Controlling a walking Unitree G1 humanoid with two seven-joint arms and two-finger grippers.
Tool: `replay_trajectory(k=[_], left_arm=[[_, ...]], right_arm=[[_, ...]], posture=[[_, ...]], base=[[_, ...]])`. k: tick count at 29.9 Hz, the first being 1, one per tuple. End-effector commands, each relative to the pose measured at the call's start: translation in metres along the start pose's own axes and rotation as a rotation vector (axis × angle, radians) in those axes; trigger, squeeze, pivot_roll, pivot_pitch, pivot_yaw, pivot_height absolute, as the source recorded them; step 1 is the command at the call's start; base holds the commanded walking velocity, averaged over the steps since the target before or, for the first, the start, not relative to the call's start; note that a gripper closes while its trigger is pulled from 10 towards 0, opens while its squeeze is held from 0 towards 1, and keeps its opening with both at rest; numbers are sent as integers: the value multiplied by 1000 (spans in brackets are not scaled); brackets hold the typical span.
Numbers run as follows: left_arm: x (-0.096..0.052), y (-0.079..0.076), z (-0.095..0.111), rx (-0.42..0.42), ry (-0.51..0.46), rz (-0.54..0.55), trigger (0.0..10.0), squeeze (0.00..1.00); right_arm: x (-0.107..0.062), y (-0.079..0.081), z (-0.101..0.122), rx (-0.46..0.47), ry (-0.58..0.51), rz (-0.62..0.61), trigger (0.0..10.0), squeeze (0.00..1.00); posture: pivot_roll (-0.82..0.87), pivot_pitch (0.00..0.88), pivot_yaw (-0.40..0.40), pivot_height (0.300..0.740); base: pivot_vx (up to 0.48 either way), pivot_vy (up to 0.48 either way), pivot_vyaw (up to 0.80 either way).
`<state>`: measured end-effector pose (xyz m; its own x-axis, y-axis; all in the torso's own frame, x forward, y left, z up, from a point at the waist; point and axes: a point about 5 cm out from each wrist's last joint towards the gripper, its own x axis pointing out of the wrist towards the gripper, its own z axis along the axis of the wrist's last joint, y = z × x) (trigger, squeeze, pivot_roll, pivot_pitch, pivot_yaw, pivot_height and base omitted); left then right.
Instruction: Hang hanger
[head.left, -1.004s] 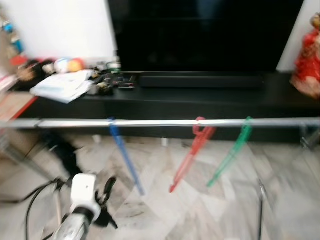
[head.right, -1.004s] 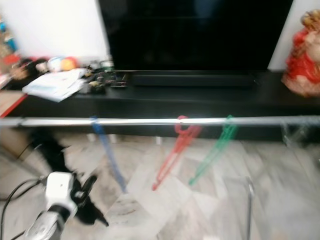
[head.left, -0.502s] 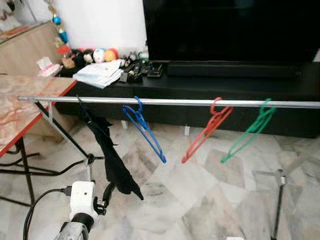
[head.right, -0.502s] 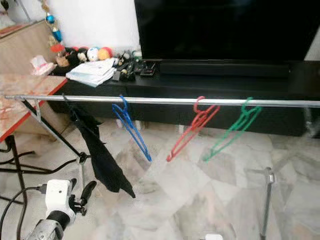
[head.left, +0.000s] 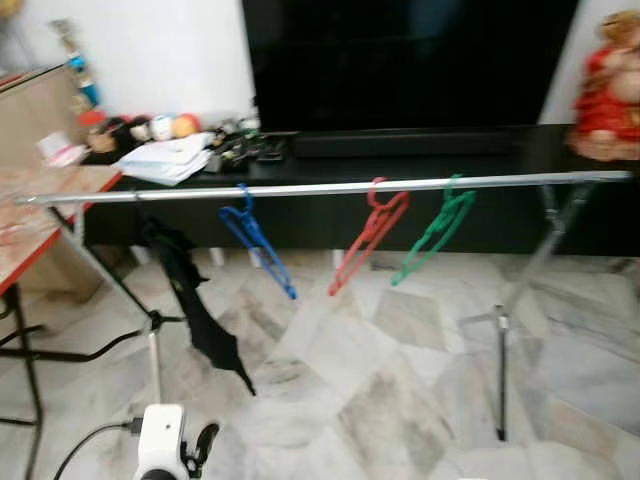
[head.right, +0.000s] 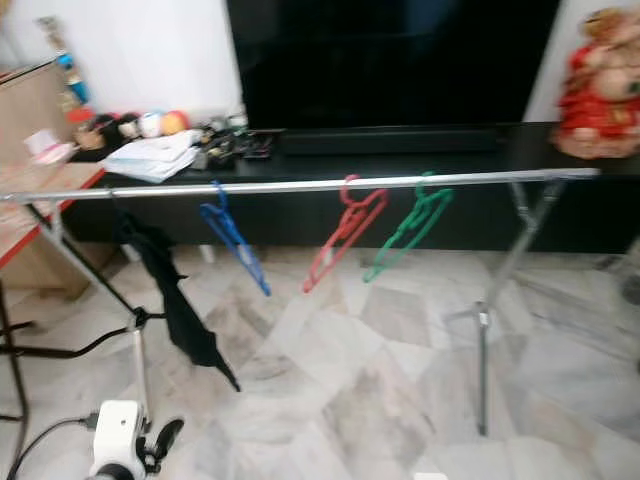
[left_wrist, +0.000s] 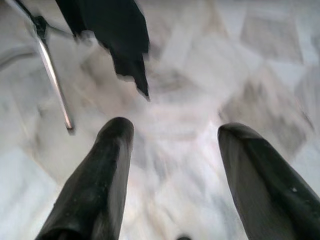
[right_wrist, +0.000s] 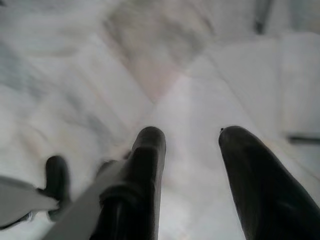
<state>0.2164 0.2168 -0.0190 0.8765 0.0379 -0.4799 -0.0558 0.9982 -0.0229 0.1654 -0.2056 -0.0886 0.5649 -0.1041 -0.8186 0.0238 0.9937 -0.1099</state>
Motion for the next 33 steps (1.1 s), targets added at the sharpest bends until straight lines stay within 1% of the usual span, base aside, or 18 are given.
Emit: replay_trajectory(k=[1, 2, 3, 4, 5, 7, 8, 9, 11, 12, 14, 17, 22, 24, 26, 29, 31, 33], left_arm=[[-3, 10, -21, -13, 88, 49, 10000, 0], [-5, 12, -38, -31, 169, 72, 10000, 0], [-7, 13, -46, -36, 208, 82, 10000, 0], [-7, 13, -46, -36, 208, 82, 10000, 0], [-10, 14, -60, -46, 275, 98, 10000, 0], [-17, 15, -74, -61, 351, 128, 10000, 0], [-19, 15, -79, -68, 374, 138, 10000, 0], [-22, 13, -86, -65, 410, 138, 10000, 0], [-22, 12, -87, -63, 417, 136, 10000, 0], [-23, 10, -90, -53, 439, 137, 10000, 0], [-22, 9, -90, -64, 438, 149, 10000, 0], [-17, 7, -85, -70, 411, 149, 10000, 0], [-13, 5, -83, -90, 412, 170, 10000, 0], [-15, 5, -85, -45, 435, 173, 10000, 0], [-15, 5, -87, -2, 444, 177, 10000, 0], [-18, 5, -90, -27, 454, 195, 10000, 0], [-18, 5, -90, -49, 455, 197, 10000, 0], [-19, 6, -91, -47, 458, 186, 10000, 0]], right_arm=[[0, 7, -2, -7, 9, 20, 10000, 0], [0, 6, -2, -12, 7, 18, 10000, 0], [0, 6, -1, -14, 6, 18, 10000, 0], [0, 6, -1, -14, 6, 18, 10000, 0], [0, 5, -1, -15, 4, 18, 10000, 0], [0, 5, -1, -21, 4, 21, 10000, 0], [0, 5, -2, -22, 4, 22, 10000, 0], [0, 5, -2, -17, 4, 19, 10000, 0], [0, 4, -2, -16, 4, 18, 10000, 0], [0, 4, -3, -22, 9, 18, 10000, 0], [0, 4, -3, -22, 12, 16, 10000, 0], [-1, 3, -5, -6, 20, 13, 10000, 0], [-1, 1, -7, -12, 30, 13, 10000, 0], [-1, 1, -7, -12, 30, 11, 10000, 0], [-1, 0, -8, -13, 31, 9, 10000, 0], [-2, 0, -9, -16, 36, 7, 10000, 0], [-2, 0, -9, -19, 38, 10, 10000, 0], [-2, 1, -10, -21, 38, 13, 10000, 0]], posture=[[-14, 43, 28, 740], [-14, 39, 23, 740], [-14, 39, 23, 740], [-14, 39, 23, 740], [-18, 38, 19, 740], [-30, 31, 22, 740], [-34, 31, 22, 740], [-33, 30, 17, 740], [-31, 30, 16, 740], [-38, 28, 17, 740], [-40, 27, 17, 740], [-40, 26, 20, 740], [-59, 22, 23, 740], [-62, 21, 24, 740], [-62, 20, 24, 740], [-54, 18, 20, 740], [-50, 18, 20, 740], [-51, 18, 24, 740]], base=[[0, 0, 0], [0, 0, 0], [0, 0, 0], [0, 0, 0], [0, 0, 0], [0, 0, 0], [0, 0, 0], [0, 0, 0], [0, 0, 0], [0, 0, 0], [0, 0, 0], [0, 0, 0], [0, 0, -780], [0, 0, -775], [0, -480, -769], [0, -480, -769], [0, 0, -769], [0, 0, -769]])
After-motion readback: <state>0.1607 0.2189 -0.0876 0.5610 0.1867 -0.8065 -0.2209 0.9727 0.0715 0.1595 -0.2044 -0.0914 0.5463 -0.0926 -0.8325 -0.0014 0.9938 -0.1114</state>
